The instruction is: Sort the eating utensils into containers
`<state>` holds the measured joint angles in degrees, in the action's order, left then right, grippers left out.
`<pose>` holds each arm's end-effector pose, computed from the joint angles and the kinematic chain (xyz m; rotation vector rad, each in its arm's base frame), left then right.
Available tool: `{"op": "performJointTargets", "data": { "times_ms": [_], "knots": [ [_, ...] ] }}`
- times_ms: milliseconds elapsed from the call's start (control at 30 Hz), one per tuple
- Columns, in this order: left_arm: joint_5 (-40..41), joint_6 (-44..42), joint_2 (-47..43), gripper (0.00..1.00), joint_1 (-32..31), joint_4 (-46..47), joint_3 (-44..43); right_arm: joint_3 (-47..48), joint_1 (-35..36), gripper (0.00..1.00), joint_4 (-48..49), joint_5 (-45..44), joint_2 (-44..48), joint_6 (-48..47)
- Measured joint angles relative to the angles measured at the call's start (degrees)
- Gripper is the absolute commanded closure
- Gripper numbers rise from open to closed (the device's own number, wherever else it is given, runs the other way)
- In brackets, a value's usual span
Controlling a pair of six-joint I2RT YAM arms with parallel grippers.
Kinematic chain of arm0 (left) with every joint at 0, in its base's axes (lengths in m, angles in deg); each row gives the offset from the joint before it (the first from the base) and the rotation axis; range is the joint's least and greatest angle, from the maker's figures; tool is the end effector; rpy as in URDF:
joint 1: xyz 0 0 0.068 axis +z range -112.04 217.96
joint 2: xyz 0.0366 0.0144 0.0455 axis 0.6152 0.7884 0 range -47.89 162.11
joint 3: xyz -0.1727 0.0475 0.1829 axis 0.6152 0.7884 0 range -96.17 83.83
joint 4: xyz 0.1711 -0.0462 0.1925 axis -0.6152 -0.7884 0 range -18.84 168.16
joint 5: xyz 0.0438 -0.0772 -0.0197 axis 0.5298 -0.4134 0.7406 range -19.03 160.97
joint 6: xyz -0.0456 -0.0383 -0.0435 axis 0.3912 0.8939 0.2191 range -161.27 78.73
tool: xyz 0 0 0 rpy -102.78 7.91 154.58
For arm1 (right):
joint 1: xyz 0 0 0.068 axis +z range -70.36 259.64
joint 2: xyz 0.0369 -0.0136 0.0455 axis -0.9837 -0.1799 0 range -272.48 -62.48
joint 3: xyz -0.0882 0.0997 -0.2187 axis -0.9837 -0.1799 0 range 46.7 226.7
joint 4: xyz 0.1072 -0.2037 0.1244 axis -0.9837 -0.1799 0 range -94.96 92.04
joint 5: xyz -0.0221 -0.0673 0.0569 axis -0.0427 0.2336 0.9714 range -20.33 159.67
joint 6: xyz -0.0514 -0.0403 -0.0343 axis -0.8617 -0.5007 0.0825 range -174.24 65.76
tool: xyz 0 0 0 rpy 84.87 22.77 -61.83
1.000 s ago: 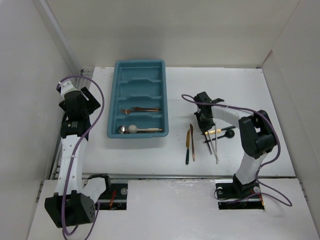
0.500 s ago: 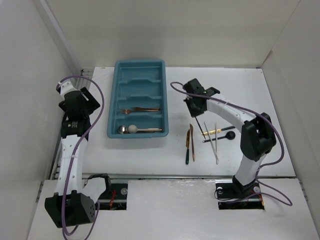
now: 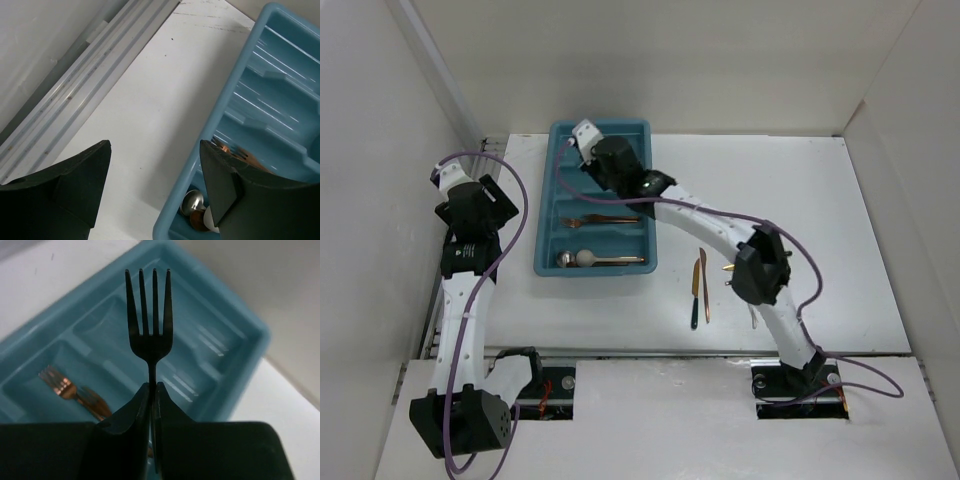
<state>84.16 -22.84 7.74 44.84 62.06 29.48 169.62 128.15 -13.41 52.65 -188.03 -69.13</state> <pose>0.2516 0.0444 0.3315 -0.5616 1.7800 0.0764 0.3696 0.3906 0.3215 -0.8070 1.6914 0.1240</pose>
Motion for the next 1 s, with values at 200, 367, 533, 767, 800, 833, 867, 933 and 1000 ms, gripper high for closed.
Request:
{"op": "performJointTargets", "data": {
  "times_ms": [200, 367, 533, 767, 800, 833, 867, 933, 1000],
  "knots": [
    [1.33, -0.57, -0.04, 0.31, 0.0, -0.02, -0.07, -2.6, 2.43, 0.65, -0.13, 3.96, -9.07, -3.61],
    [1.42, -0.52, -0.07, 0.31, 0.0, -0.02, -0.09, -8.26, 2.56, 0.45, -0.7, 6.03, -6.36, -5.25],
    [0.72, -0.5, -0.07, 0.31, 0.0, 0.0, -0.11, -12.46, 1.86, 0.49, -3.21, 1.92, 4.9, -1.7],
    [0.28, -0.33, -0.07, 0.31, 0.0, 0.04, -0.11, -37.44, -17.09, 0.77, -11.5, 4.35, 34.58, 19.37],
    [0.24, -0.2, -0.07, 0.31, 0.0, 0.04, -0.11, -43.47, -21.97, 0.72, -12.0, 4.72, 38.1, 22.23],
    [0.07, -0.04, -0.07, 0.31, 0.0, 0.11, -0.09, -49.16, -26.36, 0.62, -14.05, 4.81, 40.57, 24.9],
    [0.0, 0.07, -0.09, 0.31, 0.0, 0.17, -0.02, -54.62, -29.77, 0.6, -16.33, 4.81, 42.23, 27.45],
    [-0.37, 0.15, -0.11, 0.31, 0.0, 0.24, 0.02, -64.28, -32.44, 0.58, -21.05, 5.6, 43.98, 31.19],
    [-0.74, 0.17, -0.17, 0.31, 0.0, 0.55, 0.26, -70.86, -31.95, 0.58, -25.35, 7.63, 44.26, 34.03]
  ]
}}
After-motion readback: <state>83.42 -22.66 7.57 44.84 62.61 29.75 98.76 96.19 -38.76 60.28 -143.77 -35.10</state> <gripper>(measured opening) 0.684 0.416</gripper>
